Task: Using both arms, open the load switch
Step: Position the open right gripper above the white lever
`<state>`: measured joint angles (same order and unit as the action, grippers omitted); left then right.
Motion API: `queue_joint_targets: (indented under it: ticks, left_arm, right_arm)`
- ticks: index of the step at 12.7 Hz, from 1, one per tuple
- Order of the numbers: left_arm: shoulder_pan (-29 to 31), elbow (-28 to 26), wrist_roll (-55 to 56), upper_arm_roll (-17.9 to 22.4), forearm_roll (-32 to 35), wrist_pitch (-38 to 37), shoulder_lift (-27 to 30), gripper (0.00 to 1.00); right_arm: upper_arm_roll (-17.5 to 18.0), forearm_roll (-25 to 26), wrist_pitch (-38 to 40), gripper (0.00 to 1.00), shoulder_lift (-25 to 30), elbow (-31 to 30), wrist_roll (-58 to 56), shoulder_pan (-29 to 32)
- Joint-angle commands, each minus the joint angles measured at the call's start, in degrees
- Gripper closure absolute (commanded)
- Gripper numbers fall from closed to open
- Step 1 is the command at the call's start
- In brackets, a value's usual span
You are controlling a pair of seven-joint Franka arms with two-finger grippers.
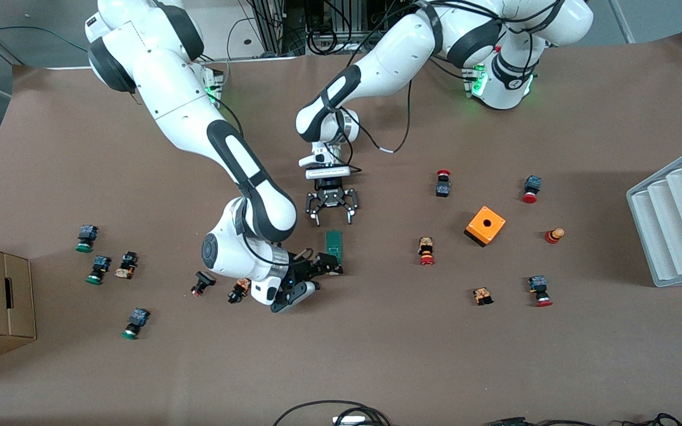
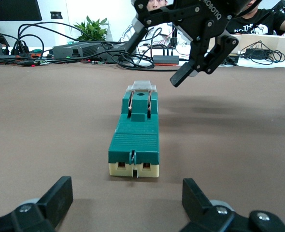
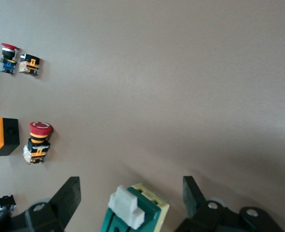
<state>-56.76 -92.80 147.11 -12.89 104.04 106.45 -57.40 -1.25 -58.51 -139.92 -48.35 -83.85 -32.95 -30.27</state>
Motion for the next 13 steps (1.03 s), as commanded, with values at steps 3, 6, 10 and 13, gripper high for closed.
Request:
queue_joint_targets:
  ticks: [3, 6, 10, 13]
  left_arm:
    - [0.42, 1.13, 1.69, 0.41, 0.73, 0.78, -2.54, 0.0]
    - [0.42, 1.13, 1.69, 0.41, 0.73, 0.78, -2.63, 0.0]
    - [0.42, 1.13, 1.69, 0.41, 0.73, 0.78, -2.63, 0.0]
    - [0.42, 1.13, 1.69, 0.41, 0.73, 0.78, -2.63, 0.0]
  right_arm:
    - [-0.86, -2.05, -1.14, 0.13, -0.69, -0.08, -2.21, -0.49]
    - [-0.86, -2.14, -1.14, 0.14, -0.78, -0.08, -2.21, -0.49]
    - [-0.77, -2.14, -1.23, 0.17, -0.96, -0.08, -2.21, -0.93]
    - [-0.86, -2.13, -1.32, 0.24, -0.96, -0.08, -2.21, -1.28]
